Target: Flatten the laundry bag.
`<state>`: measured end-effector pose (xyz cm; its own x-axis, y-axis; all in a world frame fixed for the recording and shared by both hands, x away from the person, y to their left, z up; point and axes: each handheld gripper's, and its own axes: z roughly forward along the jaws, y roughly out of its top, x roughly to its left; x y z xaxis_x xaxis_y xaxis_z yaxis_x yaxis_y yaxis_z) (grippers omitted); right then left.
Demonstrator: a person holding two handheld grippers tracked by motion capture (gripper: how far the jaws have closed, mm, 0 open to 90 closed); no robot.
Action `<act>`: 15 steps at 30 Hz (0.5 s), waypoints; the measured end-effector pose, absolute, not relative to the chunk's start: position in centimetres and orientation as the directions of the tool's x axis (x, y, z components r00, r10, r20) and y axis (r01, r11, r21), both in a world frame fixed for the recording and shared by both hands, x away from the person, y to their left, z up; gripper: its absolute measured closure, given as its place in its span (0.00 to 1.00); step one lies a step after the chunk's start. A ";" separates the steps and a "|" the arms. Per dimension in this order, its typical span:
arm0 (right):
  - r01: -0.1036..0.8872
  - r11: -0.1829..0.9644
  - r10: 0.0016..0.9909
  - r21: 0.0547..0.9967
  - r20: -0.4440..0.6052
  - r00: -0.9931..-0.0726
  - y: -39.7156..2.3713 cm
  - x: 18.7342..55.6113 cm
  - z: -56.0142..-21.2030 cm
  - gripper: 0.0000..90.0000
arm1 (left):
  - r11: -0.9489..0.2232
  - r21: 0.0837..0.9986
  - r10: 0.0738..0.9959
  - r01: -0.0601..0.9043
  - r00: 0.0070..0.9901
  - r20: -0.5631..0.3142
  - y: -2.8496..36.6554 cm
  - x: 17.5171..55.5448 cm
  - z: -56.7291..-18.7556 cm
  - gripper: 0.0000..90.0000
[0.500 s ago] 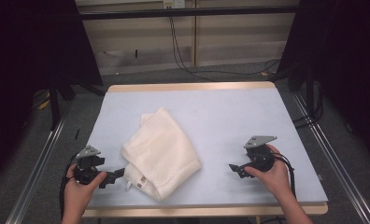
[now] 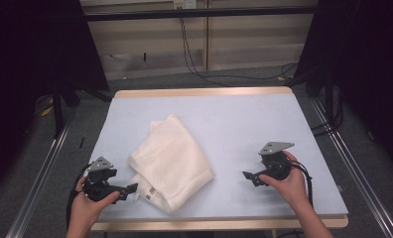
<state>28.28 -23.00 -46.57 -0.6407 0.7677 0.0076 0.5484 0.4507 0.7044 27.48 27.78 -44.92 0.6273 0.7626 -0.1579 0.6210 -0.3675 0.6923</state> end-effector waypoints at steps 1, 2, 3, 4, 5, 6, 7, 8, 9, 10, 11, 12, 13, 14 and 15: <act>0.554 0.446 0.772 0.703 0.012 -0.636 -22.9 28.2 -46.5 0.03 | -0.363 0.689 0.762 0.628 0.626 -0.169 27.6 27.5 -44.9 0.00; 0.554 0.446 0.772 0.703 0.012 -0.636 -22.9 28.2 -46.5 0.03 | -0.363 0.689 0.762 0.628 0.626 -0.169 27.6 27.5 -44.9 0.01; 0.544 0.448 0.769 0.710 0.003 -0.639 -22.8 28.2 -46.5 0.04 | -0.365 0.687 0.762 0.628 0.625 -0.167 27.6 27.5 -45.0 0.01; 0.541 0.450 0.764 0.710 0.007 -0.645 -22.7 28.2 -46.4 0.04 | -0.364 0.683 0.762 0.633 0.624 -0.172 27.5 27.5 -45.1 0.02; 0.528 0.459 0.755 0.714 -0.001 -0.655 -22.7 28.2 -46.4 0.04 | -0.374 0.677 0.756 0.634 0.631 -0.173 27.5 27.5 -45.1 0.04; 0.533 0.462 0.759 0.709 -0.005 -0.651 -22.6 28.1 -46.4 0.04 | -0.384 0.671 0.750 0.634 0.638 -0.173 27.4 27.4 -45.3 0.08; 0.533 0.462 0.759 0.709 -0.005 -0.651 -22.6 28.1 -46.4 0.04 | -0.384 0.671 0.750 0.634 0.638 -0.173 27.4 27.4 -45.3 0.11; 0.531 0.462 0.758 0.710 -0.006 -0.652 -22.6 28.0 -46.4 0.04 | -0.394 0.665 0.751 0.634 0.640 -0.165 27.3 27.4 -45.5 0.16; 0.531 0.462 0.758 0.710 -0.006 -0.652 -22.6 28.0 -46.4 0.04 | -0.394 0.665 0.751 0.634 0.640 -0.165 27.3 27.4 -45.5 0.23; 0.533 0.459 0.758 0.710 -0.001 -0.652 -22.5 27.9 -46.3 0.04 | -0.395 0.662 0.743 0.637 0.645 -0.177 27.3 27.5 -45.6 0.29; 0.533 0.459 0.758 0.710 -0.001 -0.652 -22.5 27.9 -46.3 0.04 | -0.398 0.660 0.729 0.637 0.657 -0.195 27.4 27.6 -45.7 0.29; 0.535 0.460 0.759 0.709 -0.001 -0.651 -22.5 27.9 -46.3 0.04 | -0.402 0.654 0.722 0.640 0.662 -0.203 27.3 27.5 -45.7 0.39; 0.535 0.460 0.759 0.709 -0.001 -0.651 -22.5 27.9 -46.3 0.04 | -0.407 0.652 0.719 0.640 0.665 -0.203 27.2 27.5 -45.8 0.39; 0.531 0.465 0.755 0.709 -0.004 -0.656 -22.5 27.9 -46.4 0.04 | -0.416 0.642 0.717 0.644 0.666 -0.205 27.2 27.6 -45.8 0.40; 0.535 0.463 0.755 0.707 0.002 -0.656 -22.5 27.9 -46.5 0.04 | -0.413 0.640 0.716 0.648 0.666 -0.211 27.1 27.6 -45.9 0.42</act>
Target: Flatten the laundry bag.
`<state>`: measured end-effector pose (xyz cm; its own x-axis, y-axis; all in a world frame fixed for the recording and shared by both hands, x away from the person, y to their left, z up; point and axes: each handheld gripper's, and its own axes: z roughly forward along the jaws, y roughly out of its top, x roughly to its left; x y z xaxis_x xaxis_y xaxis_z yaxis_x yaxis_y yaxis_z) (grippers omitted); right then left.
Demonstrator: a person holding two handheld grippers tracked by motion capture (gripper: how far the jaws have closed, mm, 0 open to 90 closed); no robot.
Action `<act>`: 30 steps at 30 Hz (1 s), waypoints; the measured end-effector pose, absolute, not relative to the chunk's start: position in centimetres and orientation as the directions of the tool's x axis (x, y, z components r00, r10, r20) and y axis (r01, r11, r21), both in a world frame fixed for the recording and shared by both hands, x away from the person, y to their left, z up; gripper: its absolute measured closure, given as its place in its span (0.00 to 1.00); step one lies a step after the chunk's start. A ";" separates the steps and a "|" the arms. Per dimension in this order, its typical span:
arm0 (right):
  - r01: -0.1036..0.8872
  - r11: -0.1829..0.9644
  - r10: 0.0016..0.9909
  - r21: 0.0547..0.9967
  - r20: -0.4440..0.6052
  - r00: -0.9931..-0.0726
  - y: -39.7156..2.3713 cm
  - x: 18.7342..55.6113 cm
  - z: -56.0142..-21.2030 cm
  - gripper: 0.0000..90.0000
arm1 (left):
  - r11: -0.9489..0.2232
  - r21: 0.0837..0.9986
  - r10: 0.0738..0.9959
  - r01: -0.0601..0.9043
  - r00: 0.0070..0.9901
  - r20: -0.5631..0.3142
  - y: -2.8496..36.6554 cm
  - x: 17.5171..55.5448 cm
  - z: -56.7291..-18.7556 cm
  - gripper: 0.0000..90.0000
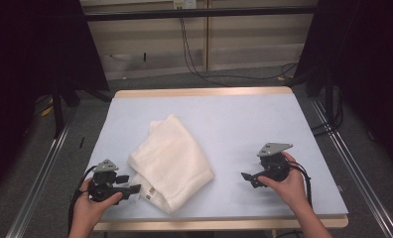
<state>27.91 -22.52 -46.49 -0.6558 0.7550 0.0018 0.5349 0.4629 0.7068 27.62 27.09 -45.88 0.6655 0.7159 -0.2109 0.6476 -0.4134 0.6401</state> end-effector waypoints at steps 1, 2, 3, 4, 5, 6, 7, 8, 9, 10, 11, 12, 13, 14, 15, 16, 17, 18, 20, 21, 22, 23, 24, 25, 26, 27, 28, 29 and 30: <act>0.538 0.468 0.756 0.701 -0.002 -0.655 -22.6 27.9 -46.6 0.04 | -0.413 0.634 0.709 0.654 0.668 -0.227 27.0 27.7 -45.9 0.48; 0.539 0.467 0.754 0.701 0.003 -0.657 -22.6 27.9 -46.6 0.04 | -0.410 0.629 0.707 0.661 0.665 -0.238 26.8 27.7 -45.9 0.51; 0.539 0.467 0.754 0.701 0.003 -0.657 -22.6 27.9 -46.6 0.04 | -0.410 0.629 0.707 0.661 0.665 -0.238 26.8 27.7 -45.9 0.53; 0.546 0.464 0.758 0.698 0.005 -0.652 -22.6 27.8 -46.6 0.04 | -0.414 0.627 0.707 0.660 0.667 -0.235 26.6 27.8 -45.9 0.53; 0.546 0.464 0.758 0.698 0.005 -0.652 -22.6 27.8 -46.6 0.04 | -0.414 0.627 0.707 0.660 0.667 -0.235 26.6 27.8 -45.9 0.55; 0.541 0.465 0.757 0.701 0.002 -0.653 -22.6 27.8 -46.6 0.04 | -0.411 0.622 0.705 0.667 0.665 -0.247 26.5 27.9 -45.9 0.55; 0.545 0.463 0.760 0.699 0.004 -0.650 -22.7 27.7 -46.6 0.04 | -0.408 0.617 0.704 0.672 0.662 -0.256 26.4 28.0 -45.9 0.59; 0.545 0.463 0.760 0.699 0.004 -0.650 -22.7 27.7 -46.6 0.04 | -0.404 0.614 0.704 0.678 0.659 -0.264 26.3 28.0 -45.9 0.59; 0.540 0.463 0.759 0.703 0.001 -0.651 -22.8 27.7 -46.7 0.05 | -0.405 0.609 0.705 0.681 0.657 -0.266 26.3 28.1 -45.8 0.62; 0.546 0.457 0.761 0.702 0.009 -0.649 -22.9 27.6 -46.7 0.05 | -0.411 0.606 0.708 0.681 0.657 -0.258 26.3 28.1 -45.6 0.64; 0.542 0.457 0.761 0.705 0.004 -0.648 -23.0 27.6 -46.7 0.05 | -0.410 0.608 0.711 0.680 0.656 -0.254 26.2 28.0 -45.4 0.71; 0.542 0.457 0.761 0.705 0.004 -0.648 -23.0 27.6 -46.7 0.05 | -0.410 0.608 0.711 0.680 0.656 -0.254 26.2 28.0 -45.4 0.75; 0.545 0.456 0.765 0.704 0.004 -0.644 -23.1 27.5 -46.6 0.05 | -0.401 0.612 0.717 0.681 0.650 -0.253 26.2 28.0 -45.3 0.75; 0.551 0.451 0.770 0.702 0.006 -0.638 -23.2 27.5 -46.6 0.05 | -0.408 0.606 0.719 0.683 0.650 -0.248 26.2 28.0 -44.9 0.81; 0.551 0.451 0.770 0.702 0.006 -0.638 -23.2 27.5 -46.6 0.05 | -0.408 0.606 0.719 0.683 0.650 -0.248 26.2 28.0 -44.9 0.84; 0.551 0.452 0.769 0.702 0.007 -0.640 -23.2 27.5 -46.6 0.05 | -0.405 0.604 0.720 0.686 0.646 -0.251 26.3 28.0 -44.7 0.84; 0.548 0.457 0.766 0.701 0.003 -0.643 -23.2 27.5 -46.6 0.05 | -0.406 0.603 0.722 0.686 0.646 -0.249 26.3 27.9 -44.6 0.86; 0.550 0.457 0.767 0.699 0.004 -0.642 -23.2 27.5 -46.6 0.05 | -0.401 0.606 0.723 0.687 0.643 -0.251 26.2 27.9 -44.5 0.88; 0.554 0.455 0.768 0.697 0.007 -0.640 -23.2 27.4 -46.6 0.05 | -0.410 0.595 0.719 0.691 0.646 -0.254 26.2 27.9 -44.2 0.92; 0.551 0.455 0.764 0.699 0.010 -0.645 -23.2 27.5 -46.7 0.05 | -0.415 0.598 0.721 0.685 0.649 -0.243 26.2 27.9 -44.1 0.93; 0.553 0.454 0.766 0.699 0.010 -0.642 -23.1 27.5 -46.7 0.05 | -0.412 0.597 0.723 0.689 0.645 -0.245 26.1 27.9 -43.9 0.94; 0.547 0.458 0.762 0.701 0.008 -0.647 -23.1 27.5 -46.7 0.05 | -0.406 0.601 0.729 0.689 0.641 -0.242 26.1 27.9 -43.8 0.95; 0.548 0.459 0.760 0.699 0.010 -0.649 -23.1 27.5 -46.8 0.05 | -0.407 0.601 0.726 0.687 0.643 -0.243 26.1 27.9 -43.4 0.96; 0.548 0.459 0.760 0.699 0.010 -0.649 -23.1 27.5 -46.8 0.05 | -0.407 0.601 0.726 0.687 0.643 -0.243 26.1 27.9 -43.4 0.96; 0.544 0.464 0.756 0.699 0.009 -0.655 -23.1 27.6 -46.8 0.05 | -0.407 0.602 0.726 0.687 0.644 -0.244 26.2 27.9 -43.2 0.97; 0.544 0.464 0.756 0.699 0.009 -0.655 -23.1 27.6 -46.8 0.05 | -0.403 0.604 0.729 0.687 0.640 -0.242 26.2 27.9 -43.1 0.97; 0.543 0.466 0.756 0.698 0.005 -0.655 -23.1 27.6 -46.8 0.05 | -0.383 0.609 0.732 0.695 0.630 -0.259 26.1 27.9 -43.1 0.97; 0.552 0.462 0.761 0.694 0.009 -0.648 -23.1 27.5 -46.8 0.05 | -0.401 0.602 0.724 0.690 0.642 -0.253 26.3 28.0 -42.9 0.97; 0.552 0.462 0.761 0.694 0.009 -0.648 -23.1 27.5 -46.8 0.05 | -0.390 0.609 0.727 0.690 0.637 -0.257 26.2 28.0 -42.9 0.97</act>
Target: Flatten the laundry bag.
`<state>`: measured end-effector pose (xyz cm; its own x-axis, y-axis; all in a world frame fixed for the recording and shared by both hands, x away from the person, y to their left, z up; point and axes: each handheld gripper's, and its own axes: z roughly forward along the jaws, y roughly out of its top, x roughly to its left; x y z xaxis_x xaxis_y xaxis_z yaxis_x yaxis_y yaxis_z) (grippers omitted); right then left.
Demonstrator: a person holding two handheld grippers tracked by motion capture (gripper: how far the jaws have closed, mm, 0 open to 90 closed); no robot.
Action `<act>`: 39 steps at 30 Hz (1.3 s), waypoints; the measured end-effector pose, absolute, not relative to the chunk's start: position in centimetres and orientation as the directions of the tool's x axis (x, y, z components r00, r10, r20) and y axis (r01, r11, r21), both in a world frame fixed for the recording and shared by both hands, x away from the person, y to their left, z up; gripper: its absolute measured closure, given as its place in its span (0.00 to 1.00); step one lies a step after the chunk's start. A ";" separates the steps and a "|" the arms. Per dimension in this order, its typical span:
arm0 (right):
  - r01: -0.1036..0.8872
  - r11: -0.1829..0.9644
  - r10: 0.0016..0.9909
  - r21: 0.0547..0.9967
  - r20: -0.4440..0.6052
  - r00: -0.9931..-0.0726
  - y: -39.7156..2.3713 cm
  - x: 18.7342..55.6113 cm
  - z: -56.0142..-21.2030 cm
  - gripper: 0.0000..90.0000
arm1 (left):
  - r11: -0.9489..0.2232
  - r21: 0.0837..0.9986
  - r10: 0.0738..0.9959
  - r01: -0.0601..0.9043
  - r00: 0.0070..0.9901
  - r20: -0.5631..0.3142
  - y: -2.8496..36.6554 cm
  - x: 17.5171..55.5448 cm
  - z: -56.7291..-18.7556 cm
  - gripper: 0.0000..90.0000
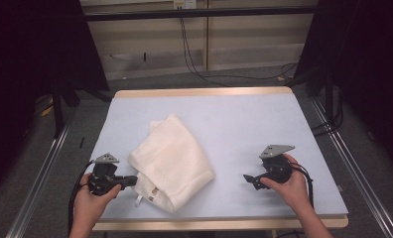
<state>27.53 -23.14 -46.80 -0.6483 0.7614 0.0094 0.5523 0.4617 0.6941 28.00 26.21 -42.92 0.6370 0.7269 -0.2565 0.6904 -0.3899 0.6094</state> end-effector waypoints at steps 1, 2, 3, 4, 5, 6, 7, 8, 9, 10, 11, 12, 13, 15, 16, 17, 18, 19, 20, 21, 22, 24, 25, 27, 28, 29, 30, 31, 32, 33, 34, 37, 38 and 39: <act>0.553 0.458 0.765 0.696 0.009 -0.644 -23.2 27.5 -46.8 0.05 | -0.394 0.608 0.720 0.689 0.643 -0.262 26.3 28.1 -42.8 0.97; 0.552 0.458 0.763 0.697 0.010 -0.647 -23.2 27.6 -46.8 0.05 | -0.384 0.612 0.723 0.691 0.637 -0.266 26.2 28.1 -42.7 0.97; 0.550 0.461 0.762 0.697 0.007 -0.648 -23.3 27.6 -46.8 0.05 | -0.381 0.616 0.723 0.689 0.637 -0.265 26.2 28.2 -42.6 0.97; 0.553 0.458 0.765 0.696 0.009 -0.644 -23.3 27.6 -46.8 0.05 | -0.378 0.621 0.722 0.687 0.639 -0.267 26.3 28.2 -42.4 0.97; 0.552 0.460 0.763 0.695 0.008 -0.646 -23.3 27.5 -46.8 0.05 | -0.373 0.626 0.719 0.685 0.640 -0.271 26.3 28.3 -42.3 0.97; 0.553 0.461 0.761 0.695 0.012 -0.649 -23.3 27.5 -46.8 0.05 | -0.365 0.632 0.722 0.683 0.636 -0.271 26.3 28.3 -42.2 0.97; 0.551 0.463 0.759 0.695 0.010 -0.651 -23.3 27.5 -46.8 0.05 | -0.361 0.634 0.716 0.683 0.639 -0.280 26.4 28.4 -42.1 0.97; 0.545 0.464 0.758 0.698 0.006 -0.653 -23.3 27.5 -46.8 0.05 | -0.355 0.640 0.719 0.681 0.637 -0.279 26.4 28.4 -42.0 0.97; 0.545 0.464 0.757 0.699 0.007 -0.654 -23.2 27.5 -46.8 0.05 | -0.355 0.640 0.715 0.682 0.639 -0.284 26.3 28.6 -41.8 0.97; 0.545 0.464 0.757 0.699 0.007 -0.654 -23.2 27.5 -46.8 0.05 | -0.355 0.640 0.715 0.682 0.639 -0.284 26.3 28.6 -41.8 0.97; 0.541 0.464 0.756 0.701 0.005 -0.654 -23.2 27.5 -46.8 0.05 | -0.353 0.645 0.708 0.678 0.644 -0.290 26.2 28.7 -41.7 0.97; 0.548 0.463 0.754 0.697 0.016 -0.656 -23.1 27.4 -46.7 0.05 | -0.346 0.650 0.701 0.677 0.647 -0.301 26.1 28.8 -41.7 0.97; 0.544 0.473 0.742 0.694 0.019 -0.670 -23.1 27.4 -46.8 0.06 | -0.337 0.652 0.701 0.679 0.643 -0.308 25.9 28.8 -41.6 0.98; 0.552 0.470 0.740 0.689 0.032 -0.671 -23.0 27.4 -46.8 0.06 | -0.331 0.657 0.694 0.678 0.646 -0.317 25.5 29.0 -41.6 0.98; 0.547 0.474 0.735 0.691 0.032 -0.677 -23.0 27.4 -46.8 0.06 | -0.340 0.654 0.690 0.676 0.652 -0.315 25.4 29.1 -41.5 0.98; 0.544 0.468 0.732 0.696 0.039 -0.680 -22.9 27.4 -46.8 0.06 | -0.333 0.656 0.689 0.678 0.650 -0.321 25.2 29.2 -41.5 0.98; 0.534 0.471 0.722 0.702 0.040 -0.691 -22.8 27.4 -46.8 0.06 | -0.333 0.656 0.689 0.678 0.650 -0.321 25.2 29.2 -41.5 0.98; 0.530 0.471 0.712 0.705 0.051 -0.700 -22.7 27.4 -46.8 0.06 | -0.336 0.653 0.682 0.679 0.653 -0.328 24.9 29.4 -41.5 0.98; 0.525 0.476 0.708 0.705 0.048 -0.705 -22.6 27.3 -46.7 0.06 | -0.336 0.653 0.682 0.679 0.653 -0.328 24.9 29.4 -41.5 0.98; 0.523 0.475 0.701 0.708 0.055 -0.711 -22.4 27.3 -46.7 0.06 | -0.330 0.656 0.682 0.679 0.652 -0.331 24.7 29.7 -41.4 0.98; 0.515 0.477 0.689 0.712 0.061 -0.723 -22.3 27.3 -46.7 0.06 | -0.319 0.659 0.680 0.681 0.649 -0.341 24.5 29.8 -41.4 0.98; 0.510 0.483 0.681 0.712 0.061 -0.729 -21.9 27.2 -46.6 0.05 | -0.323 0.658 0.674 0.680 0.654 -0.345 24.2 30.0 -41.1 0.98; 0.512 0.478 0.678 0.714 0.071 -0.732 -21.8 27.2 -46.6 0.05 | -0.316 0.664 0.669 0.678 0.655 -0.351 24.0 30.0 -41.0 0.98; 0.506 0.480 0.672 0.716 0.071 -0.737 -21.5 27.2 -46.5 0.04 | -0.319 0.665 0.664 0.676 0.660 -0.352 23.5 30.2 -40.7 0.99; 0.504 0.480 0.669 0.718 0.072 -0.739 -21.3 27.2 -46.5 0.04 | -0.328 0.665 0.659 0.671 0.667 -0.347 23.3 30.3 -40.6 0.99; 0.502 0.478 0.673 0.721 0.066 -0.736 -21.2 27.2 -46.5 0.04 | -0.323 0.667 0.660 0.671 0.665 -0.349 23.1 30.4 -40.5 0.99; 0.502 0.475 0.669 0.723 0.074 -0.740 -21.0 27.2 -46.4 0.03 | -0.322 0.668 0.658 0.670 0.666 -0.351 22.9 30.5 -40.4 0.99; 0.493 0.479 0.664 0.726 0.067 -0.744 -20.7 27.2 -46.3 0.03 | -0.316 0.670 0.656 0.672 0.665 -0.357 22.7 30.6 -40.4 0.99; 0.481 0.488 0.652 0.728 0.062 -0.756 -20.5 27.2 -46.3 0.03 | -0.321 0.669 0.651 0.670 0.669 -0.358 22.6 30.7 -40.3 0.99; 0.473 0.494 0.638 0.730 0.066 -0.767 -20.2 27.1 -46.2 0.03 | -0.323 0.672 0.653 0.666 0.671 -0.350 22.5 30.8 -40.2 0.99; 0.473 0.494 0.638 0.730 0.066 -0.767 -20.2 27.1 -46.2 0.03 | -0.323 0.672 0.653 0.666 0.671 -0.350 22.5 30.8 -40.2 0.99; 0.455 0.506 0.615 0.733 0.063 -0.786 -19.2 27.0 -45.9 0.03 | -0.313 0.677 0.652 0.666 0.669 -0.357 22.1 31.0 -40.0 0.99; 0.430 0.517 0.590 0.740 0.056 -0.806 -18.5 27.0 -45.7 0.03 | -0.319 0.678 0.651 0.663 0.673 -0.352 21.9 31.0 -39.8 0.99; 0.430 0.517 0.590 0.740 0.056 -0.806 -18.5 27.0 -45.7 0.03 | -0.319 0.678 0.651 0.663 0.673 -0.352 21.9 31.0 -39.8 0.99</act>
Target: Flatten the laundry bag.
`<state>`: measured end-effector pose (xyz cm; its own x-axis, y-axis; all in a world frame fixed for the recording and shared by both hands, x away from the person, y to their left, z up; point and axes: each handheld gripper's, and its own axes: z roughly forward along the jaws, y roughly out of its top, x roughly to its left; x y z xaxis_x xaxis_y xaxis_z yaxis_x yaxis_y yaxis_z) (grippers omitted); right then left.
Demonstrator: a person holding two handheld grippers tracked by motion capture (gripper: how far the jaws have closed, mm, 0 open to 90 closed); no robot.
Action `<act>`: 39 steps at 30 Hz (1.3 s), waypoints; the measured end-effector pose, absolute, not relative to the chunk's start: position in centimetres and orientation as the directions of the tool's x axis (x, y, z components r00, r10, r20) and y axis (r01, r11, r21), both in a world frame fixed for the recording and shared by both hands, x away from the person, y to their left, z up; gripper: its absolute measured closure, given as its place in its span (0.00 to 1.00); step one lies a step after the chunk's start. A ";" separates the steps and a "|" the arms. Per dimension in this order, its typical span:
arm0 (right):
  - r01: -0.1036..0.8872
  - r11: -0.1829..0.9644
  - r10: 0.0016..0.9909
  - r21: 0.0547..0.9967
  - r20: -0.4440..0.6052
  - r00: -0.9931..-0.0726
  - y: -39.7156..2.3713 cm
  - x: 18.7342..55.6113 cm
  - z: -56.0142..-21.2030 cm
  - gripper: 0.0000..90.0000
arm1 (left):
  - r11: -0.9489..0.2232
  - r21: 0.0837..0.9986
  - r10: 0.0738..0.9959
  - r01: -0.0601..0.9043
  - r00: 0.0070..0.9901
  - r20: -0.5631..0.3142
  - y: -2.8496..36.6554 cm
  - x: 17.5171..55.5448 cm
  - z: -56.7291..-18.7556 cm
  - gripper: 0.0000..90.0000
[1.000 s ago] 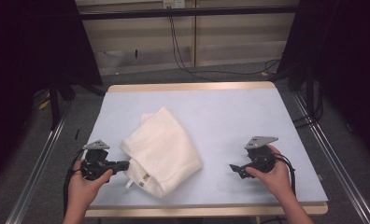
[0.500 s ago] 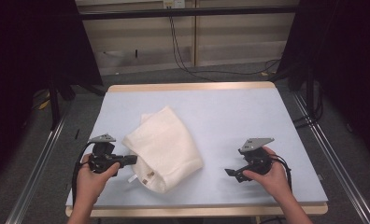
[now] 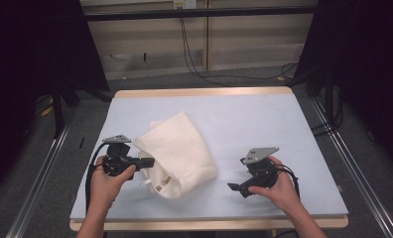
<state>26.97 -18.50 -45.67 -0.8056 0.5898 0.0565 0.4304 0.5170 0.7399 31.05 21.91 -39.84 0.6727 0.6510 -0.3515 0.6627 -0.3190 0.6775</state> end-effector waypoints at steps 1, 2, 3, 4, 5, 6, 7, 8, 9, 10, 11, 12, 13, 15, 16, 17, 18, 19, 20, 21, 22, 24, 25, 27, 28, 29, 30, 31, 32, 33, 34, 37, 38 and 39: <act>0.430 0.514 0.586 0.742 0.061 -0.808 -18.3 26.9 -45.6 0.03 | -0.318 0.677 0.652 0.663 0.672 -0.351 21.7 31.1 -39.8 0.99; 0.416 0.514 0.573 0.750 0.061 -0.817 -17.9 26.9 -45.4 0.03 | -0.316 0.677 0.652 0.664 0.671 -0.353 21.6 31.1 -39.8 0.99; 0.414 0.512 0.573 0.753 0.059 -0.817 -17.7 26.8 -45.3 0.03 | -0.317 0.679 0.651 0.662 0.673 -0.352 21.5 31.2 -39.8 0.99; 0.407 0.516 0.565 0.754 0.059 -0.823 -17.4 26.8 -45.2 0.03 | -0.318 0.678 0.651 0.663 0.672 -0.352 21.4 31.3 -39.8 0.99; 0.395 0.520 0.552 0.757 0.054 -0.832 -17.0 26.9 -45.1 0.03 | -0.311 0.679 0.653 0.665 0.669 -0.356 21.3 31.3 -39.9 0.99; 0.388 0.525 0.550 0.757 0.045 -0.834 -16.7 26.8 -45.1 0.03 | -0.320 0.676 0.651 0.663 0.673 -0.352 21.3 31.3 -39.9 0.99; 0.379 0.531 0.544 0.758 0.039 -0.838 -16.4 26.9 -45.0 0.03 | -0.324 0.675 0.649 0.663 0.675 -0.352 21.3 31.4 -39.9 0.99; 0.374 0.533 0.538 0.758 0.037 -0.842 -16.1 27.0 -45.0 0.03 | -0.316 0.676 0.652 0.666 0.670 -0.355 21.2 31.4 -39.9 0.99; 0.366 0.531 0.534 0.764 0.034 -0.845 -15.9 27.1 -44.9 0.04 | -0.317 0.676 0.651 0.665 0.671 -0.355 21.2 31.4 -39.9 0.99; 0.362 0.527 0.529 0.769 0.037 -0.848 -15.5 27.2 -44.8 0.04 | -0.316 0.675 0.651 0.667 0.670 -0.357 21.1 31.4 -39.9 0.99; 0.353 0.530 0.524 0.771 0.030 -0.851 -15.3 27.3 -44.7 0.05 | -0.321 0.673 0.650 0.667 0.672 -0.355 21.0 31.4 -39.9 0.99; 0.354 0.530 0.527 0.771 0.028 -0.849 -15.0 27.4 -44.6 0.07 | -0.318 0.675 0.651 0.666 0.671 -0.355 21.0 31.5 -39.9 0.99; 0.346 0.537 0.521 0.769 0.020 -0.853 -14.4 27.6 -44.3 0.08 | -0.317 0.673 0.651 0.668 0.669 -0.359 20.9 31.6 -40.0 0.99; 0.343 0.534 0.519 0.773 0.021 -0.855 -14.2 27.6 -44.2 0.09 | -0.307 0.674 0.652 0.672 0.664 -0.366 20.7 31.6 -40.0 0.99; 0.334 0.538 0.516 0.774 0.010 -0.856 -13.8 27.6 -44.1 0.10 | -0.316 0.668 0.651 0.674 0.666 -0.363 20.6 31.8 -40.0 0.99; 0.323 0.541 0.504 0.777 0.008 -0.864 -13.4 27.7 -44.0 0.10 | -0.321 0.667 0.651 0.673 0.668 -0.360 20.5 31.8 -39.9 0.99; 0.318 0.546 0.496 0.775 0.007 -0.868 -13.0 27.8 -44.0 0.11 | -0.325 0.667 0.650 0.670 0.671 -0.357 20.5 31.9 -39.9 0.99; 0.296 0.573 0.488 0.765 -0.028 -0.872 -12.5 27.9 -43.9 0.11 | -0.325 0.665 0.651 0.673 0.669 -0.359 20.4 31.9 -39.9 0.99; 0.296 0.573 0.488 0.765 -0.028 -0.872 -12.5 27.9 -43.9 0.11 | -0.327 0.664 0.652 0.673 0.668 -0.357 20.3 32.0 -39.9 0.99; 0.284 0.583 0.482 0.761 -0.042 -0.875 -12.1 27.9 -43.8 0.11 | -0.330 0.663 0.650 0.672 0.671 -0.356 20.3 32.0 -39.9 0.99; 0.274 0.586 0.476 0.763 -0.049 -0.878 -11.8 28.0 -43.7 0.11 | -0.331 0.662 0.653 0.672 0.670 -0.354 20.3 32.1 -39.8 0.99; 0.260 0.588 0.471 0.766 -0.063 -0.880 -11.1 28.0 -43.3 0.11 | -0.329 0.659 0.653 0.677 0.667 -0.359 20.3 32.2 -39.7 0.99; 0.247 0.589 0.462 0.770 -0.071 -0.884 -10.9 28.1 -43.2 0.11 | -0.329 0.660 0.651 0.675 0.669 -0.360 20.3 32.2 -39.7 0.99; 0.233 0.593 0.458 0.770 -0.084 -0.885 -10.5 28.2 -42.9 0.11 | -0.334 0.660 0.650 0.672 0.672 -0.355 20.4 32.4 -39.7 0.99; 0.207 0.605 0.441 0.769 -0.107 -0.891 -10.1 28.2 -42.8 0.11 | -0.333 0.660 0.651 0.674 0.670 -0.356 20.4 32.4 -39.8 0.99; 0.199 0.606 0.438 0.770 -0.114 -0.892 -9.9 28.2 -42.7 0.12 | -0.333 0.658 0.651 0.675 0.670 -0.357 20.4 32.4 -39.8 0.99; 0.195 0.603 0.433 0.774 -0.112 -0.895 -9.8 28.3 -42.6 0.15 | -0.325 0.659 0.656 0.678 0.664 -0.360 20.4 32.4 -39.8 0.99; 0.197 0.594 0.437 0.780 -0.106 -0.893 -9.7 28.3 -42.6 0.19 | -0.325 0.660 0.656 0.677 0.664 -0.359 20.4 32.5 -39.8 0.99; 0.181 0.587 0.432 0.789 -0.116 -0.895 -9.6 28.4 -42.5 0.27 | -0.331 0.659 0.654 0.676 0.667 -0.357 20.4 32.5 -39.8 0.99; 0.165 0.581 0.414 0.797 -0.115 -0.903 -9.6 28.4 -42.5 0.37 | -0.330 0.661 0.655 0.674 0.668 -0.353 20.4 32.5 -39.8 0.99; 0.157 0.575 0.404 0.803 -0.112 -0.908 -9.6 28.4 -42.5 0.48 | -0.328 0.661 0.655 0.675 0.666 -0.356 20.3 32.4 -39.9 0.99; 0.158 0.556 0.403 0.816 -0.099 -0.910 -9.6 28.3 -42.2 0.80 | -0.339 0.658 0.658 0.672 0.669 -0.345 20.4 32.4 -39.9 0.98; 0.168 0.551 0.402 0.817 -0.085 -0.912 -9.7 28.3 -42.1 0.86 | -0.338 0.659 0.657 0.672 0.670 -0.346 20.4 32.4 -40.0 0.97; 0.176 0.546 0.406 0.819 -0.075 -0.911 -9.8 28.4 -42.1 0.89 | -0.341 0.658 0.658 0.672 0.670 -0.343 20.5 32.4 -40.0 0.96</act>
<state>28.40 -9.85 -42.13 -0.9107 0.4062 -0.0752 0.1760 0.5461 0.8190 32.41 20.47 -40.01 0.6702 0.6582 -0.3430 0.6715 -0.3409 0.6579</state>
